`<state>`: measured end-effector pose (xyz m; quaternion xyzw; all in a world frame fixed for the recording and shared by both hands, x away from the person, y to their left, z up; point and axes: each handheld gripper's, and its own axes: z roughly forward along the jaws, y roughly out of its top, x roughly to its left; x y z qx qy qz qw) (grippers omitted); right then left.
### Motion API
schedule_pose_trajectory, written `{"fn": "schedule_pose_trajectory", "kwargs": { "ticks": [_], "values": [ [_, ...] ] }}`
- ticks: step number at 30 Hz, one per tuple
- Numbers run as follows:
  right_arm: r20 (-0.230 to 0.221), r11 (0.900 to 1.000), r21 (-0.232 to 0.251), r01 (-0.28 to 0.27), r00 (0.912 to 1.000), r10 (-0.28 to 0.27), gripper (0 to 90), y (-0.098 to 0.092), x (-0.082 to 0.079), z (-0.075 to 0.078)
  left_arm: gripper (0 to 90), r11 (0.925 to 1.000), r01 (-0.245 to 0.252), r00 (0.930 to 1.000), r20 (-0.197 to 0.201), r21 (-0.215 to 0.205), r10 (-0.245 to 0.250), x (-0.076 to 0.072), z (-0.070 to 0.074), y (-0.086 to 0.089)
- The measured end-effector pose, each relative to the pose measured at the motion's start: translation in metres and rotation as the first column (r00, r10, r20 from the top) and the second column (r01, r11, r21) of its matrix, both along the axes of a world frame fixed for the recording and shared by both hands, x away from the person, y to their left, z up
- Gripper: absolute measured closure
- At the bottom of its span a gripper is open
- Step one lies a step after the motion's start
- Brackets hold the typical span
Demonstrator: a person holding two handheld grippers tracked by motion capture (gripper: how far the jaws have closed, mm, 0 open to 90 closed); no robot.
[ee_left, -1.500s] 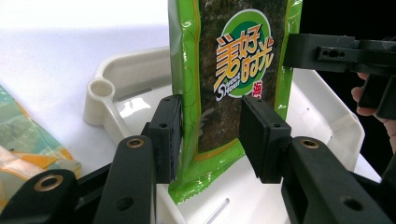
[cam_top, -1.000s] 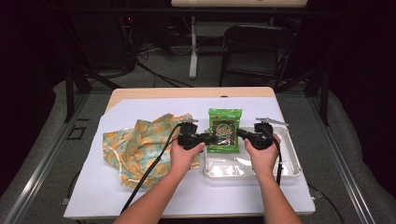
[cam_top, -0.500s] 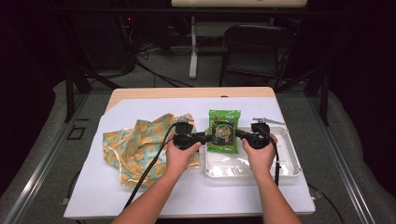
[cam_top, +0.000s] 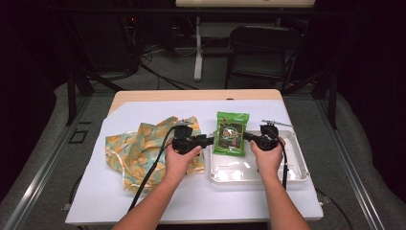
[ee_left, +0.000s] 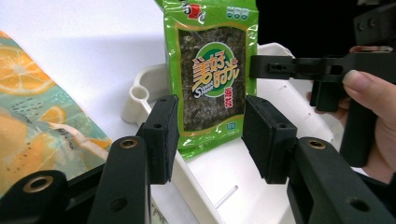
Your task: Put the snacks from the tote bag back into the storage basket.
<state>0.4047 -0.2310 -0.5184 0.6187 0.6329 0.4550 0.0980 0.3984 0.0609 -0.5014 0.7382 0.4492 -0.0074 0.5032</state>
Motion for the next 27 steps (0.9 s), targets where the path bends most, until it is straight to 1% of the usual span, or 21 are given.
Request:
{"fn": "schedule_pose_trajectory", "kwargs": {
  "ticks": [1, 4, 11, 12, 13, 14, 16, 17, 18, 20, 21, 23, 24, 26, 27],
  "values": [
    [0.005, 1.0, 0.008, 0.008, 1.0, -0.008, 89.8, 0.0, 0.001, -0.001, 55.8, 1.0, 0.003, 1.0, 0.004, 0.001, -0.003, -0.001, 0.001, 0.001],
    [-0.001, 1.0, 0.018, 0.001, 1.0, -0.001, 89.7, 0.0, 0.004, -0.002, 55.7, 1.0, 0.0, 1.0, 0.008, -0.005, 0.0, -0.003, 0.002, 0.004],
    [-0.01, 1.0, 0.01, 0.001, 0.9999, -0.001, 89.7, 0.0, 0.01, -0.004, 55.7, 0.9997, -0.022, 0.9997, 0.006, -0.005, 0.022, -0.005, 0.002, 0.015],
    [-0.009, 1.0, 0.014, 0.012, 0.9999, -0.012, 89.6, 0.001, 0.011, -0.005, 55.6, 0.9996, -0.026, 0.9996, 0.006, -0.006, 0.026, -0.005, 0.002, 0.016],
    [-0.012, 1.0, 0.008, 0.002, 0.9999, -0.001, 89.6, 0.001, 0.012, -0.005, 55.6, 0.9995, -0.03, 0.9995, 0.004, -0.007, 0.03, -0.006, 0.001, 0.017],
    [-0.015, 1.0, 0.01, 0.003, 0.9999, -0.003, 89.6, 0.001, 0.012, -0.005, 55.6, 0.9994, -0.032, 0.9995, 0.002, -0.008, 0.032, -0.006, 0.001, 0.018],
    [-0.013, 1.0, 0.009, 0.006, 0.9999, -0.006, 89.6, 0.002, 0.014, -0.005, 55.6, 0.9995, -0.033, 0.9994, 0.006, -0.001, 0.033, -0.006, 0.001, 0.021],
    [-0.013, 1.0, 0.011, 0.007, 0.9999, -0.007, 89.6, 0.002, 0.015, -0.006, 55.7, 0.9993, -0.037, 0.9993, 0.007, -0.004, 0.037, -0.007, 0.001, 0.021],
    [-0.02, 1.0, 0.004, 0.005, 0.9998, -0.004, 89.7, 0.002, 0.017, -0.006, 55.6, 0.9993, -0.037, 0.9993, 0.004, -0.002, 0.037, -0.007, 0.002, 0.023],
    [-0.023, 1.0, 0.007, 0.014, 0.9996, -0.014, 89.7, 0.004, 0.019, -0.007, 55.6, 0.999, -0.044, 0.999, 0.006, -0.007, 0.044, -0.008, 0.001, 0.025],
    [-0.029, 1.0, 0.01, 0.008, 0.9996, -0.008, 89.8, 0.004, 0.021, -0.008, 55.7, 0.9986, -0.053, 0.9986, 0.004, -0.008, 0.053, -0.008, 0.001, 0.026],
    [-0.037, 1.0, 0.008, 0.004, 0.9993, -0.004, 89.8, 0.005, 0.023, -0.01, 55.6, 0.9984, -0.056, 0.9984, 0.0, -0.007, 0.056, -0.008, 0.0, 0.029],
    [-0.04, 1.0, 0.01, 0.01, 0.9992, -0.01, 89.9, 0.005, 0.024, -0.01, 55.6, 0.9981, -0.061, 0.9982, 0.001, -0.006, 0.061, -0.008, 0.0, 0.03],
    [-0.041, 1.0, 0.016, 0.01, 0.9991, -0.009, 89.9, 0.006, 0.025, -0.011, 55.7, 0.9978, -0.066, 0.9978, -0.004, -0.008, 0.066, -0.008, -0.001, 0.033],
    [-0.042, 1.0, 0.01, 0.006, 0.9991, -0.005, 89.9, 0.006, 0.025, -0.011, 55.7, 0.9973, -0.073, 0.9973, -0.005, -0.012, 0.073, -0.008, -0.001, 0.033]
  ]
}}
